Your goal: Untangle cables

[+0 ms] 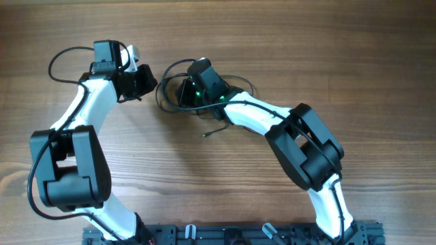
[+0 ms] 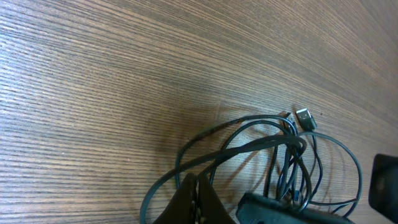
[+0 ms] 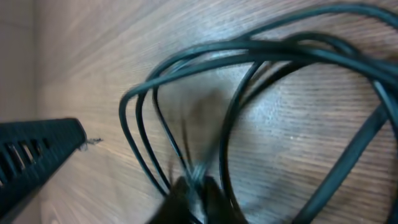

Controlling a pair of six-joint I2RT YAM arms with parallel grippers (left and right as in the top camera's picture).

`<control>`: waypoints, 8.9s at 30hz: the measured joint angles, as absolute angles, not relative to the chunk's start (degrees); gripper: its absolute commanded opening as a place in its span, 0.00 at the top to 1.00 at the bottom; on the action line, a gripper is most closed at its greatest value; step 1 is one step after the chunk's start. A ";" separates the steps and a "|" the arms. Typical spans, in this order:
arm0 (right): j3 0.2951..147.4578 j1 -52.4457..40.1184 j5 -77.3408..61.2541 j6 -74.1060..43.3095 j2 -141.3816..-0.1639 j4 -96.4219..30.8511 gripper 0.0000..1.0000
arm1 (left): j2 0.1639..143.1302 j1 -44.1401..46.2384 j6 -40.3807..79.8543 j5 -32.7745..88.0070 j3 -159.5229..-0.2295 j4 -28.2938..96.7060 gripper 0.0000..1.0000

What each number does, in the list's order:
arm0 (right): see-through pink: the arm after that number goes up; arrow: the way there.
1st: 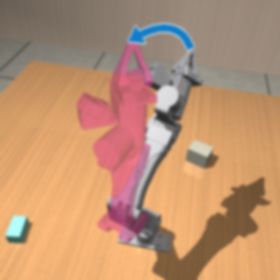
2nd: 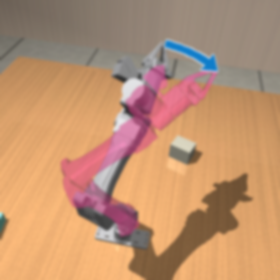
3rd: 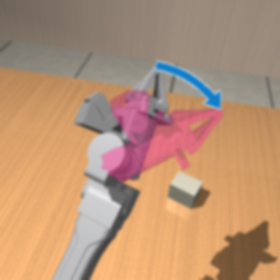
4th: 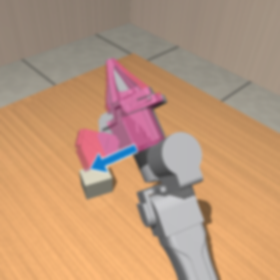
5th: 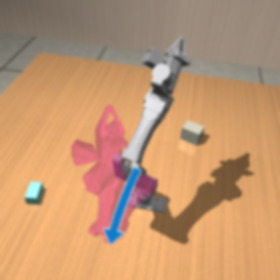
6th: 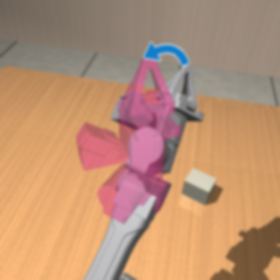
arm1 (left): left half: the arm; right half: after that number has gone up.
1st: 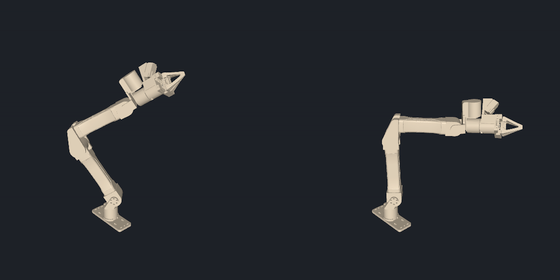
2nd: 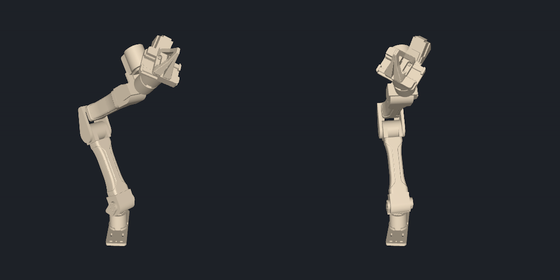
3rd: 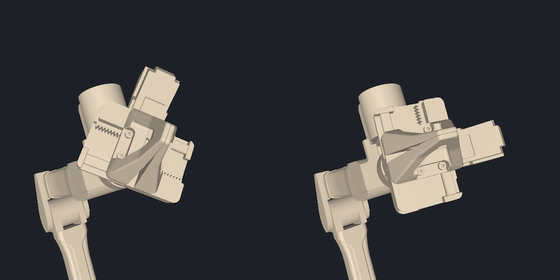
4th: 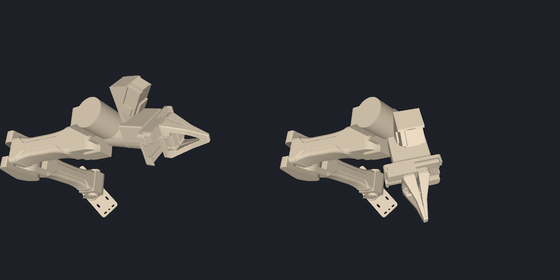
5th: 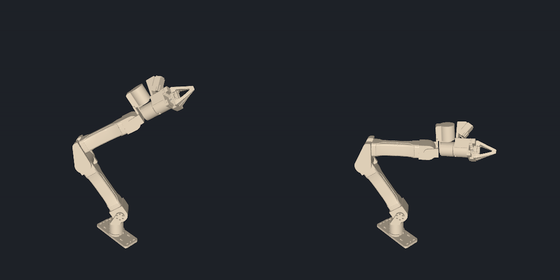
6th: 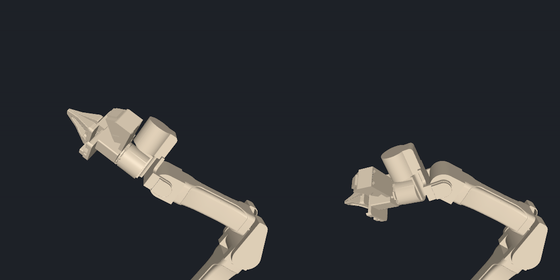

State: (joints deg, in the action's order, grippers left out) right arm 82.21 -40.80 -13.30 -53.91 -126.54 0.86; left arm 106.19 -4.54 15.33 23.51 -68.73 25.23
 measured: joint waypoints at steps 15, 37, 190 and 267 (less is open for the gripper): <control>81.84 -40.69 -16.14 -46.19 -118.67 -4.71 0.96 | 106.19 -4.54 15.38 23.51 -68.73 25.23 0.89; 81.91 -38.59 -10.44 -41.91 -113.54 -22.87 0.96 | 106.19 -4.54 15.11 26.33 -68.73 25.17 0.46; 80.51 11.75 -12.99 -17.72 -102.10 -68.55 0.96 | 108.88 3.77 6.70 18.00 -68.73 23.53 0.00; 76.18 -17.56 8.69 -19.38 -111.04 -41.17 0.04 | 108.88 3.77 6.70 18.00 -68.73 23.51 0.00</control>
